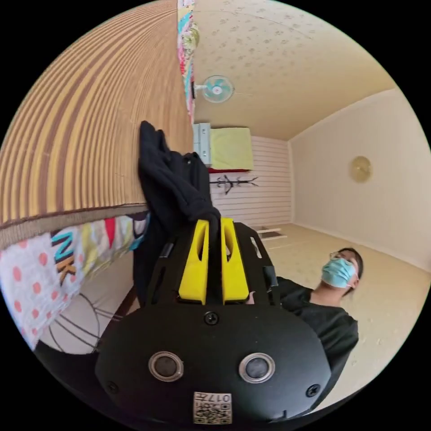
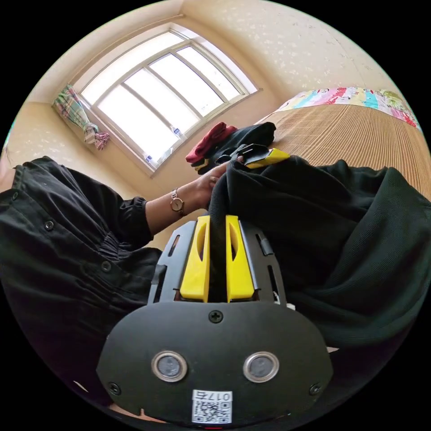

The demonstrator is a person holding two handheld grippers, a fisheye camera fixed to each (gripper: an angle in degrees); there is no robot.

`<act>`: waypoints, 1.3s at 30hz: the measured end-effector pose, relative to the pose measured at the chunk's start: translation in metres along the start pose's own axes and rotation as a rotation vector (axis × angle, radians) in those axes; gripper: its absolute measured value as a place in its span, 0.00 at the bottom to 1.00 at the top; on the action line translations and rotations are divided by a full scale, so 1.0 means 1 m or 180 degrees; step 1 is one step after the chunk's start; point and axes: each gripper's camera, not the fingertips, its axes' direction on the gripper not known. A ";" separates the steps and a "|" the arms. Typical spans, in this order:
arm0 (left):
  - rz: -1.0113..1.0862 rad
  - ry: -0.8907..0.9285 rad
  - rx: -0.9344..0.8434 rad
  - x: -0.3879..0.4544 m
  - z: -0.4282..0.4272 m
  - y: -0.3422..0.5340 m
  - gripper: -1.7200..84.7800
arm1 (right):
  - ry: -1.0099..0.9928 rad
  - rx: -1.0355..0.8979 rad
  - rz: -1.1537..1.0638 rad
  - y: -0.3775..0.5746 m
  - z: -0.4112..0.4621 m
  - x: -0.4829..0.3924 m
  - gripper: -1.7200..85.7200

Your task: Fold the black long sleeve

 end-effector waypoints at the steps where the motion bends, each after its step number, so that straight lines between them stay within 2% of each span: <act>1: 0.0312 0.0385 -0.0076 0.015 0.000 0.002 0.07 | -0.0159 0.0161 -0.0044 -0.002 -0.007 -0.011 0.09; 4: 0.1450 0.0983 -0.0343 0.092 0.000 0.011 0.06 | -0.0698 0.0482 -0.0294 -0.018 -0.028 -0.041 0.10; 8: 0.3051 0.2015 -0.0644 0.226 -0.012 0.036 0.04 | -0.1584 0.0529 -0.1035 -0.045 -0.065 -0.088 0.11; 11: 0.3729 0.2661 -0.1105 0.311 -0.006 0.057 0.04 | -0.1643 0.0535 -0.1387 -0.047 -0.102 -0.108 0.12; 14: 0.4018 0.3147 -0.1213 0.365 0.001 0.078 0.03 | -0.1155 0.0787 -0.1374 -0.034 -0.149 -0.107 0.14; 17: 0.4007 0.3117 -0.1122 0.387 0.011 0.093 0.03 | -0.0399 0.1044 -0.1052 -0.013 -0.181 -0.089 0.17; 18: 0.3994 0.3132 -0.1100 0.388 0.013 0.096 0.03 | -0.0321 0.1051 -0.0986 -0.009 -0.184 -0.084 0.18; 22: 0.3819 0.3272 -0.0753 0.382 0.025 0.102 0.03 | -0.0392 0.0718 -0.0459 0.007 -0.158 -0.046 0.22; 24: 0.3786 0.3213 -0.0693 0.381 0.029 0.101 0.03 | -0.0745 0.0644 -0.0463 0.012 -0.143 -0.043 0.16; 26: 0.3810 0.2921 -0.0676 0.390 0.029 0.103 0.03 | -0.0751 0.0685 -0.0572 0.014 -0.142 -0.051 0.07; 27: 0.3832 0.2806 -0.0669 0.395 0.028 0.104 0.03 | -0.0618 0.0752 -0.0547 0.014 -0.147 -0.052 0.07; 30: 0.3743 0.1899 -0.0792 0.424 0.023 0.103 0.03 | 0.0084 0.1337 -0.0410 0.006 -0.208 -0.058 0.05; 32: 0.3551 0.0754 -0.0923 0.452 0.025 0.104 0.03 | 0.0532 0.1956 -0.0423 -0.006 -0.274 -0.075 0.05; 33: 0.3557 0.0441 -0.0908 0.459 0.025 0.108 0.03 | 0.0652 0.2102 -0.0453 -0.009 -0.289 -0.082 0.05; 35: 0.3629 -0.0610 -0.0691 0.483 0.030 0.128 0.03 | 0.1051 0.2548 -0.0601 -0.028 -0.336 -0.117 0.04; 37: 0.3657 -0.1033 -0.0599 0.491 0.042 0.142 0.03 | 0.1276 0.2883 -0.0736 -0.037 -0.355 -0.148 0.04; 39: 0.3728 -0.1117 -0.0518 0.495 0.055 0.155 0.03 | 0.1333 0.3180 -0.1036 -0.040 -0.363 -0.181 0.04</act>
